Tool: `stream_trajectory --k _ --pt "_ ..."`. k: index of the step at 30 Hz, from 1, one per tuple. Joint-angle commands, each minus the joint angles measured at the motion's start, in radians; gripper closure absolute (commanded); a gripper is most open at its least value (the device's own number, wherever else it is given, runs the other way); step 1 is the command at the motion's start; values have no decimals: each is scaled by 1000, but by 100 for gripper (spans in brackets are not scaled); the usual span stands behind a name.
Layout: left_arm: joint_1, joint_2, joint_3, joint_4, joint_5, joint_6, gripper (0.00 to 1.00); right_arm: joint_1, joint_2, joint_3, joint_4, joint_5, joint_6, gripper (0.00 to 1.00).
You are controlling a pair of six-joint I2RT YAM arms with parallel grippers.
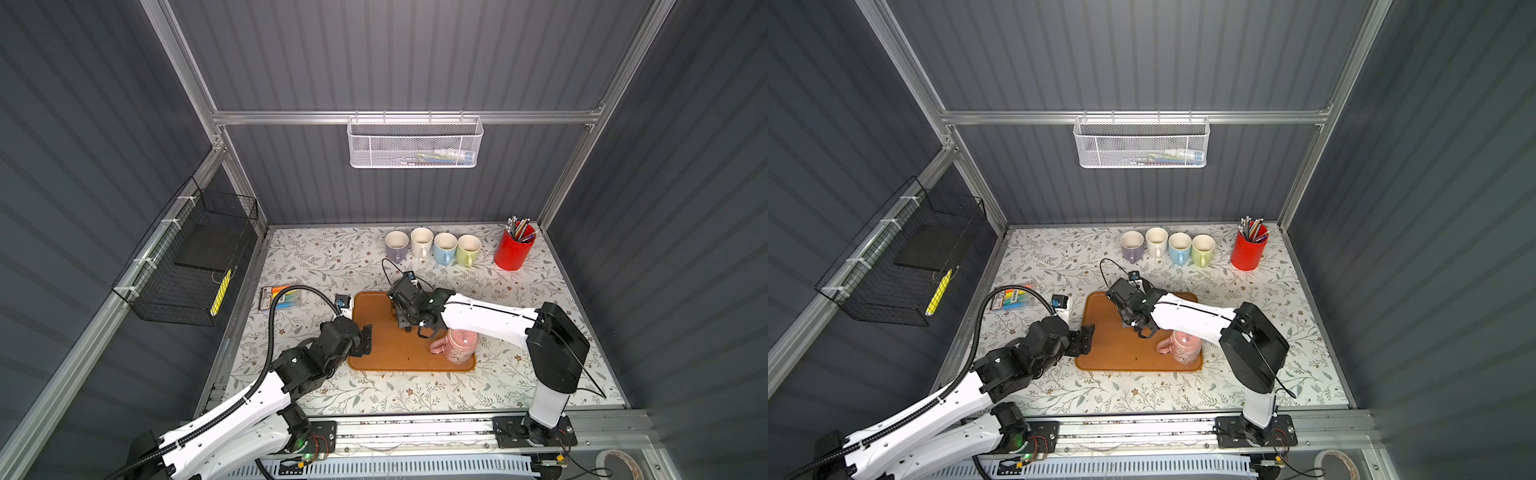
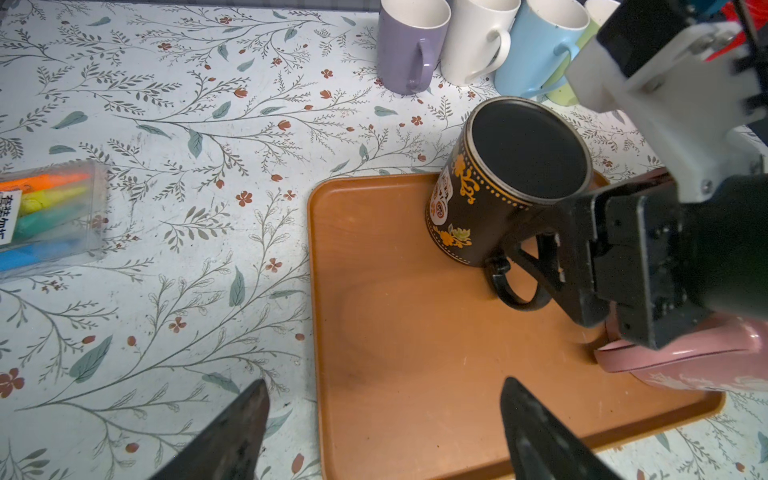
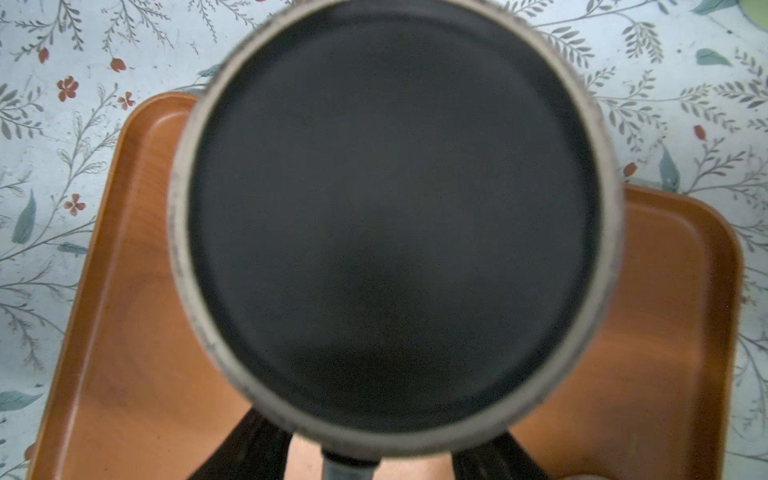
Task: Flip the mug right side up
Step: 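Close the right gripper on the black mug's base and grip it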
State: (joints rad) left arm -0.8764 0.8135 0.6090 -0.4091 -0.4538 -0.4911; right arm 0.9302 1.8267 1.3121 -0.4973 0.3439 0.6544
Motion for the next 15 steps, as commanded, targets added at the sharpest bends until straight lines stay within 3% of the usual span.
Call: stream_trajectory --k 1,15 --pt "-2 -17 -13 -23 -24 -13 13 -2 19 32 -10 30 2 43" --pt "-1 -13 -20 -16 -23 -11 12 -23 59 50 -20 18 -2 54"
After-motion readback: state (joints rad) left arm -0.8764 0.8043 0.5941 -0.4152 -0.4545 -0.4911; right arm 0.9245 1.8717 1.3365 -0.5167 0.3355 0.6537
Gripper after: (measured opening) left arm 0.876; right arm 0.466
